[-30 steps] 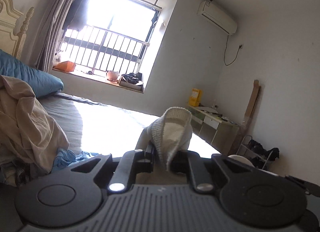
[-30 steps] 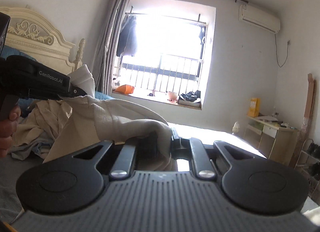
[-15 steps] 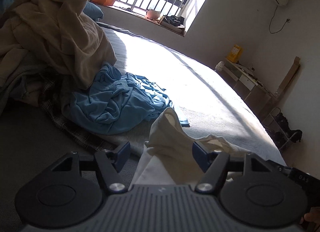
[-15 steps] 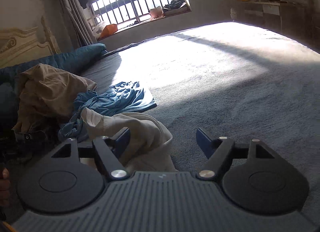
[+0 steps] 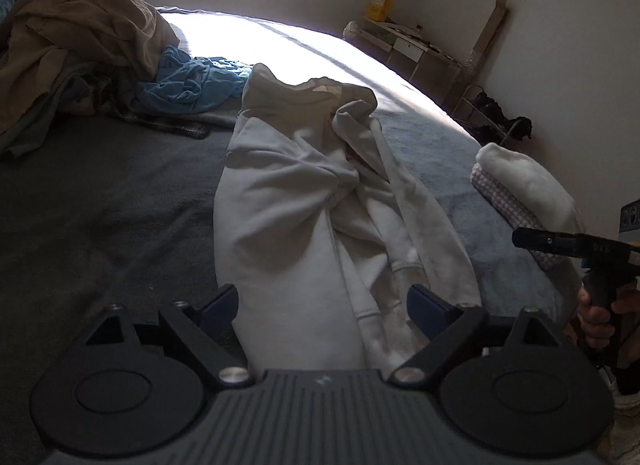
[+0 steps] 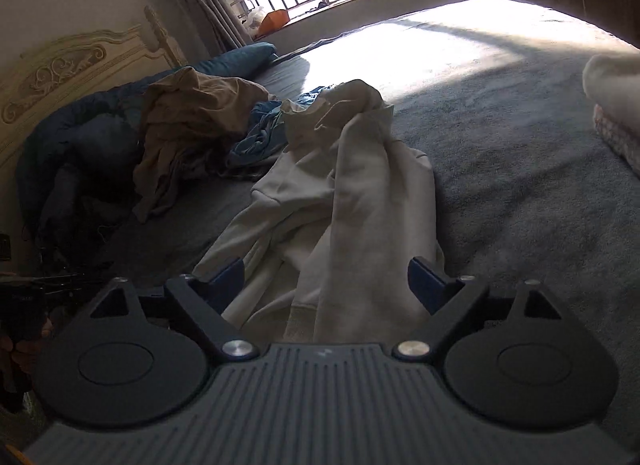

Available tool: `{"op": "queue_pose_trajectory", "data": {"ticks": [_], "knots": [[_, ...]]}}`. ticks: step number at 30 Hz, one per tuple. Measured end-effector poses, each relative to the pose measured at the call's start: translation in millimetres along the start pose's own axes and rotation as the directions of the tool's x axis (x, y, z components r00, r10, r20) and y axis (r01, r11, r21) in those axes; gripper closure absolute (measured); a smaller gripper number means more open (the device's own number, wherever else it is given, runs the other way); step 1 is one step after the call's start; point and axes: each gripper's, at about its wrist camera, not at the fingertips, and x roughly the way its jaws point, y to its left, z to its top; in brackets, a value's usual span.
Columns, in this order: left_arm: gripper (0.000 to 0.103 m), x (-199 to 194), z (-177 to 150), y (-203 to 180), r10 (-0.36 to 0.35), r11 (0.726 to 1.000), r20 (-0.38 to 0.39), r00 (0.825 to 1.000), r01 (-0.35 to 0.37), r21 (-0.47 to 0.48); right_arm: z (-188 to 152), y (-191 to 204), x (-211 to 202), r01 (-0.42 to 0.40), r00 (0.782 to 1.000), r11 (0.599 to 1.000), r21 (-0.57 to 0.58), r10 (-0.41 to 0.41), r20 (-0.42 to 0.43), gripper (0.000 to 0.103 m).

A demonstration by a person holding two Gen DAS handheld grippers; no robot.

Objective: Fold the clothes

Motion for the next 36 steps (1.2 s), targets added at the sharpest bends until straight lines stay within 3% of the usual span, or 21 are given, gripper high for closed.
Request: {"op": "queue_pose_trajectory", "data": {"ticks": [6,10,12,14,15,16,17,22,25,28,31,34,36], "knots": [[0.012,29,-76,-5,0.004,0.999,-0.084,0.996,-0.007,-0.033,-77,5,-4,0.065,0.998,0.994,0.09,-0.063,-0.023,0.014],[0.026,31,-96,3,0.023,0.997,-0.102,0.994,-0.03,-0.065,-104,-8,-15,0.032,0.999,0.972,0.231,-0.038,0.022,0.014],[0.039,27,-100,9,0.027,0.996,-0.091,0.995,-0.034,-0.083,-110,-14,-17,0.021,0.999,0.959,0.284,-0.032,0.035,0.014],[0.068,23,-100,18,0.033,0.993,-0.079,0.996,-0.042,-0.113,-112,-17,-19,0.018,0.999,0.948,0.316,-0.032,0.04,0.014],[0.075,21,-100,24,0.021,0.99,-0.077,0.997,-0.032,-0.141,-111,-17,-19,0.019,0.999,0.947,0.32,-0.033,0.04,0.014],[0.088,20,-100,30,0.004,0.984,-0.076,0.997,-0.017,-0.175,-110,-16,-18,0.021,0.998,0.947,0.32,-0.037,0.042,0.014],[0.094,19,-100,37,-0.013,0.978,-0.071,0.997,-0.002,-0.209,-109,-15,-17,0.023,0.998,0.947,0.32,-0.04,0.044,0.014],[0.098,-2,-94,56,-0.023,0.951,0.025,0.999,0.029,-0.309,-106,-13,-11,0.03,0.997,0.937,0.347,-0.051,0.053,0.014],[0.099,-26,-78,73,-0.006,0.936,0.129,0.992,0.051,-0.349,-106,-13,-8,0.034,0.997,0.931,0.363,-0.056,0.052,0.014],[0.099,-43,-48,95,0.057,0.925,0.218,0.974,0.031,-0.379,-104,-13,-6,0.037,0.997,0.932,0.361,-0.06,0.053,0.014],[0.099,-55,-5,119,0.153,0.916,0.288,0.945,-0.026,-0.4,-103,-15,-2,0.04,0.996,0.928,0.37,-0.066,0.056,0.014],[0.099,-66,52,145,0.231,0.896,0.367,0.901,-0.05,-0.44,-101,-19,5,0.043,0.997,0.924,0.379,-0.067,0.049,0.014],[0.099,-71,94,156,0.31,0.889,0.426,0.85,-0.099,-0.447,-99,-22,9,0.049,0.996,0.923,0.381,-0.072,0.045,0.014]]}}
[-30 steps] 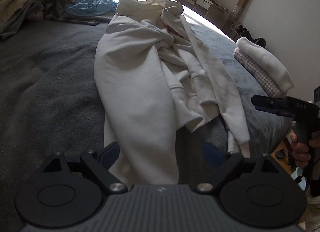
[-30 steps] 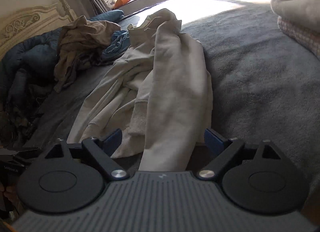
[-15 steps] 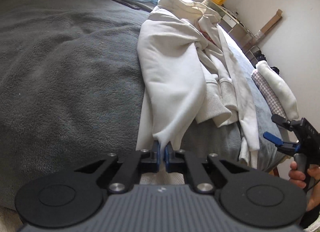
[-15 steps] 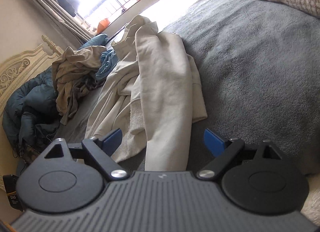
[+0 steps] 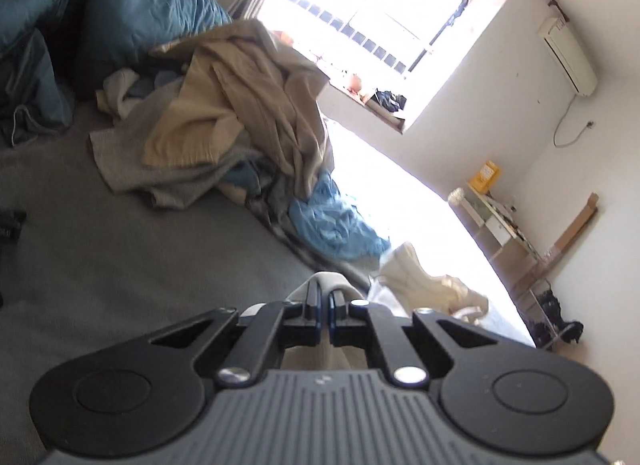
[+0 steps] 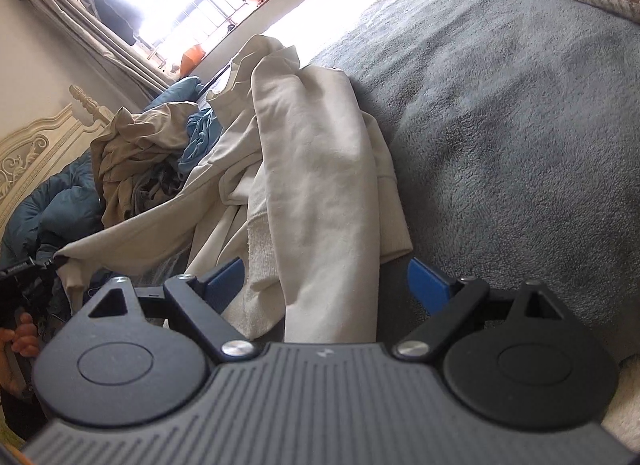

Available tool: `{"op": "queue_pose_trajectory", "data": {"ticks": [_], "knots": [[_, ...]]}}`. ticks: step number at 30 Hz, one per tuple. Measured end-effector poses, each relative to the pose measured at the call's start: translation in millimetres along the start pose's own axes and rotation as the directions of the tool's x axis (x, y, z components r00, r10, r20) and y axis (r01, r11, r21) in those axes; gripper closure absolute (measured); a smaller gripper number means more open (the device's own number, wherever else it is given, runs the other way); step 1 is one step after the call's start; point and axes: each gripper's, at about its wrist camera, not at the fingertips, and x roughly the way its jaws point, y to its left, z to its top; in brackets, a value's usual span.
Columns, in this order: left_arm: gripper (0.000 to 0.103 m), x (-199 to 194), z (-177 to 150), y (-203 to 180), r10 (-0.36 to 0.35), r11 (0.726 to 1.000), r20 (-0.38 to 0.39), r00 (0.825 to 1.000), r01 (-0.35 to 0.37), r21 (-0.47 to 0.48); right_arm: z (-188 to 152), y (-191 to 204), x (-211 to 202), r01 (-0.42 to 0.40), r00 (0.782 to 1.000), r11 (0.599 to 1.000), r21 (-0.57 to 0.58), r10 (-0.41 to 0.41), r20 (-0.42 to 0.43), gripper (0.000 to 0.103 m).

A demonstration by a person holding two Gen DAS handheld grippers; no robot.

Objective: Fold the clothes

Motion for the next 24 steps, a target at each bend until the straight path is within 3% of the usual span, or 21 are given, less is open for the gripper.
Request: {"op": "queue_pose_trajectory", "data": {"ticks": [2,4,7,9,10,12,14,19,24], "knots": [[0.099,19,34,-11,0.065,0.997,0.112,0.992,-0.07,0.038,3,-2,5,0.008,1.0,1.0,0.0,-0.008,0.002,0.014],[0.099,41,59,-19,0.125,0.988,0.206,0.97,-0.14,0.059,7,-5,10,0.017,1.0,1.0,0.006,-0.017,0.009,0.014],[0.095,94,79,-18,0.235,0.965,0.254,0.938,-0.257,0.057,12,-9,18,0.033,0.999,0.999,0.017,-0.033,0.016,0.014],[0.069,137,76,-10,0.308,0.938,0.194,0.932,-0.331,0.1,13,-12,24,0.045,0.999,0.999,0.021,-0.046,0.015,0.014],[0.046,159,67,-4,0.357,0.92,0.127,0.926,-0.372,0.122,14,-13,27,0.05,0.999,0.998,0.022,-0.051,0.014,0.014],[0.042,187,44,9,0.41,0.904,-0.002,0.912,-0.405,0.137,14,-14,31,0.056,0.998,0.998,0.021,-0.056,0.011,0.014],[0.042,193,22,20,0.385,0.919,-0.076,0.92,-0.374,0.127,14,-12,32,0.062,0.998,0.998,0.004,-0.062,0.013,0.014],[0.037,158,-9,23,0.319,0.944,-0.099,0.943,-0.306,0.123,15,-7,27,0.073,0.997,0.997,-0.028,-0.072,0.014,0.014],[0.026,84,-48,1,0.176,0.966,-0.094,0.98,-0.153,0.207,10,-2,8,0.067,0.997,0.996,-0.057,-0.065,0.032,0.014]]}}
